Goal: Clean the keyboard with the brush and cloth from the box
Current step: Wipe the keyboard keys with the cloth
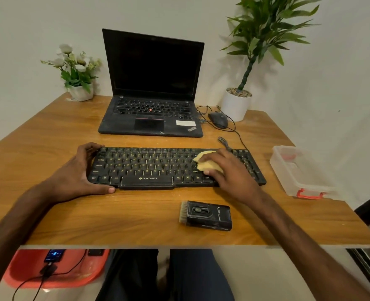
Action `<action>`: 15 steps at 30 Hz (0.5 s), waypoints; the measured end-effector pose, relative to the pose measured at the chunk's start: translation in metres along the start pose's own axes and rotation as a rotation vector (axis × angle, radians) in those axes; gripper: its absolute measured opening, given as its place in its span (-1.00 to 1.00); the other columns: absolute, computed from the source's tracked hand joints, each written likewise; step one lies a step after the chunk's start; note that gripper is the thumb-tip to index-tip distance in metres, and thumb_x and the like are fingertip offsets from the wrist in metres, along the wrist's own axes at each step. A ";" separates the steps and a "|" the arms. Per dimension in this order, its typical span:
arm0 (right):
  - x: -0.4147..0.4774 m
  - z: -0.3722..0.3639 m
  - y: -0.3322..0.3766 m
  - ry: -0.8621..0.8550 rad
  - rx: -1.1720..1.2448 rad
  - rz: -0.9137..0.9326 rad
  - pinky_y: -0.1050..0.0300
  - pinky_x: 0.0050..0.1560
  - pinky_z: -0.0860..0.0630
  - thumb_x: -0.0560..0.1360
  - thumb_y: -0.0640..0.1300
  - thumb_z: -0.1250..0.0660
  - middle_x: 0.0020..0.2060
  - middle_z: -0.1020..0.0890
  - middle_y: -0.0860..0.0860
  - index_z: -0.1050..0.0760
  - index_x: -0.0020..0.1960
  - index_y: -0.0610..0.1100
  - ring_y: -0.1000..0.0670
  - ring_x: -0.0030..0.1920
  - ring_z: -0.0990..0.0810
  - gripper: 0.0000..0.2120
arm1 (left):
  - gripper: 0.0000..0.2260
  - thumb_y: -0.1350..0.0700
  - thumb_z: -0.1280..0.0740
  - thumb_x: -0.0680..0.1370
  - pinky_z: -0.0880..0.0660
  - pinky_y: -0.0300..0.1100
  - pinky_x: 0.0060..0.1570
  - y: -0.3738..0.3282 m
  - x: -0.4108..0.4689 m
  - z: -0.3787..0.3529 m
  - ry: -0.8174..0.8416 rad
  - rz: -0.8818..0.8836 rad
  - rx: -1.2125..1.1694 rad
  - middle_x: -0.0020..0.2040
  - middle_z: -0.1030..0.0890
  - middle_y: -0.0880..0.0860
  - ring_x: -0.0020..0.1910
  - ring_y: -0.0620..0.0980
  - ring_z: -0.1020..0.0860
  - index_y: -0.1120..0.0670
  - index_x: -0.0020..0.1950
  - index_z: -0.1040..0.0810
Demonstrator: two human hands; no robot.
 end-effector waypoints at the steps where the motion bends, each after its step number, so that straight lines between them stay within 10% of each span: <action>1: 0.003 -0.001 0.005 0.006 0.042 0.024 0.17 0.09 -0.35 0.56 -0.02 -0.34 0.15 -0.46 0.16 -0.41 0.34 0.08 0.15 0.13 -0.41 -0.63 | 0.17 -0.45 -0.57 -0.07 -0.28 -0.14 0.41 0.000 0.000 0.000 -0.001 0.000 0.001 0.40 -0.31 -0.10 0.39 -0.09 -0.33 -0.22 0.39 -0.06; 8: 0.027 -0.012 0.031 0.168 0.148 0.305 0.04 0.09 -0.49 0.48 0.01 -0.39 0.06 -0.54 0.04 -0.56 0.22 -0.08 0.06 0.10 -0.49 -0.66 | 0.04 -0.40 -0.61 -0.01 -0.30 -0.04 0.45 0.001 -0.001 0.002 0.004 0.004 -0.005 0.44 -0.31 -0.07 0.42 -0.08 -0.33 -0.44 0.29 -0.05; 15: 0.057 -0.040 0.094 0.285 0.001 0.547 0.18 0.15 -0.42 0.54 0.00 -0.35 0.15 -0.50 -0.02 -0.52 0.29 -0.04 0.07 0.17 -0.42 -0.67 | 0.14 -0.34 -0.63 0.04 -0.34 -0.18 0.37 0.004 -0.001 0.001 -0.002 0.002 0.008 0.40 -0.33 -0.10 0.37 -0.12 -0.37 -0.21 0.45 -0.06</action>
Point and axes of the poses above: each hand's wrist, its own x-axis towards the middle knuckle, its own z-axis out of the back of the hand, y = z × x, the point moved 3 cm from there along x, towards the middle knuckle
